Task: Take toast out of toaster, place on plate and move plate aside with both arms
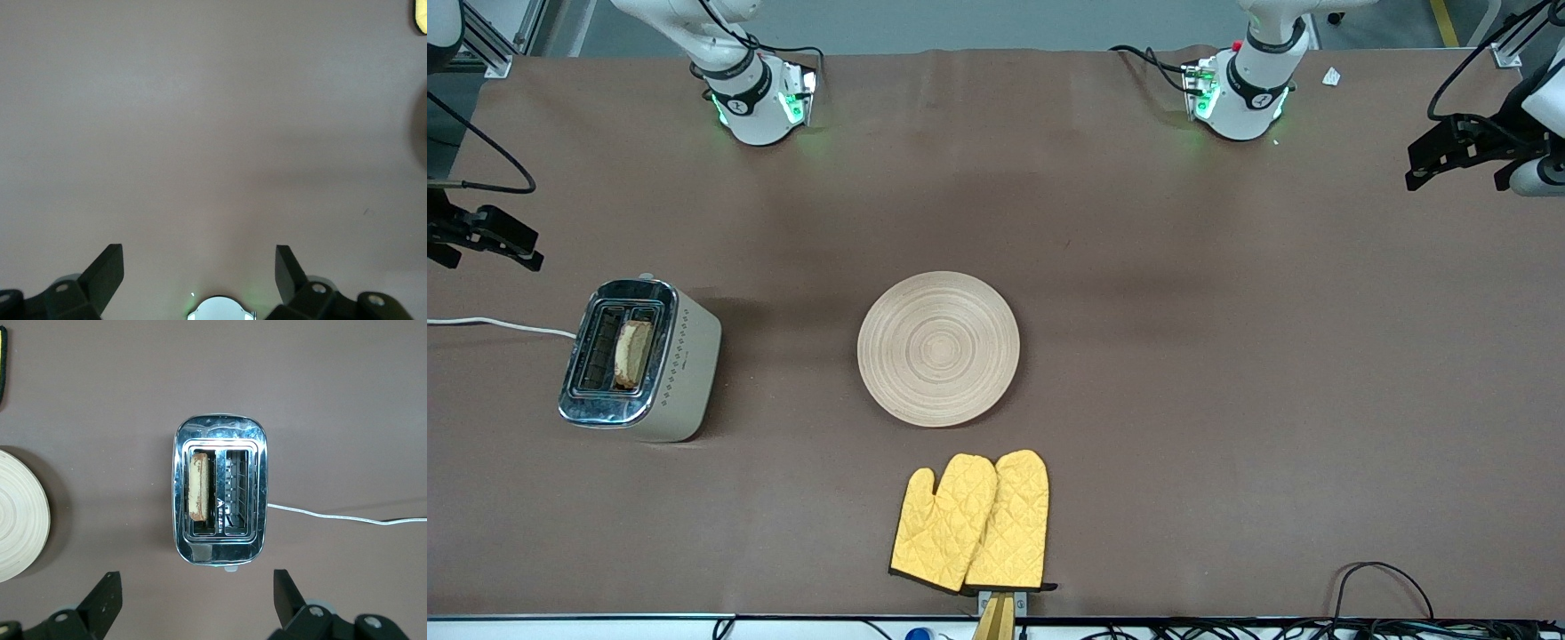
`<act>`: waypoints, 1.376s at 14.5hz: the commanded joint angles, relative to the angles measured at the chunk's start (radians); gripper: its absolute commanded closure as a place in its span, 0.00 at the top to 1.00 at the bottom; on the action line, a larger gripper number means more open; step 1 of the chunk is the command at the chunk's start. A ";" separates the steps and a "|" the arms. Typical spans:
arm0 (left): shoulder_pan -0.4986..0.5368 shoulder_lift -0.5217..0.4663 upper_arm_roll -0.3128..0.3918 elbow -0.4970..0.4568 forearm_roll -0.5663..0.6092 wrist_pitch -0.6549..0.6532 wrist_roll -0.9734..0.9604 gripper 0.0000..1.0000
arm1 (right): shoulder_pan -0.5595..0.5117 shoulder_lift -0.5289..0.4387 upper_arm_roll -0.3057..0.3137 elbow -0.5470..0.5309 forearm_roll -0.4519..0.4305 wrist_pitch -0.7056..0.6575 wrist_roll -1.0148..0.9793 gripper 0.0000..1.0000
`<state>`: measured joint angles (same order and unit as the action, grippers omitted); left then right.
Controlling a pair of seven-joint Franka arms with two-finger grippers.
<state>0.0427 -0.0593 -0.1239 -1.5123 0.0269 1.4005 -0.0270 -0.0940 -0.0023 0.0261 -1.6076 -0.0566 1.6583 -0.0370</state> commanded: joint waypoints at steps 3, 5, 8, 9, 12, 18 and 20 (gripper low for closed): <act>-0.001 0.007 0.000 0.018 -0.004 -0.005 0.010 1.00 | -0.009 -0.015 0.002 -0.008 0.004 -0.005 -0.009 1.00; -0.001 0.007 0.000 0.018 -0.004 -0.005 0.010 1.00 | -0.009 -0.013 0.002 -0.008 0.006 -0.005 -0.007 1.00; 0.000 0.010 0.000 0.018 -0.005 -0.005 0.010 1.00 | -0.009 -0.010 0.002 -0.008 0.032 0.008 -0.018 1.00; 0.002 0.012 0.001 0.018 -0.005 -0.005 0.010 1.00 | -0.009 -0.001 0.000 -0.008 0.032 0.008 -0.018 1.00; 0.003 0.025 0.001 0.037 -0.004 -0.005 0.010 1.00 | 0.002 0.060 0.000 -0.014 0.017 0.032 -0.018 1.00; 0.011 0.030 0.001 0.037 -0.012 -0.001 0.010 1.00 | 0.005 0.257 0.002 -0.043 0.024 0.216 -0.017 1.00; 0.009 0.044 0.001 0.037 -0.015 0.006 0.010 1.00 | -0.003 0.309 0.002 -0.041 0.024 0.247 -0.017 1.00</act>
<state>0.0507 -0.0402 -0.1226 -1.5021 0.0269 1.4019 -0.0270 -0.0914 0.2754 0.0279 -1.6537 -0.0429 1.8884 -0.0449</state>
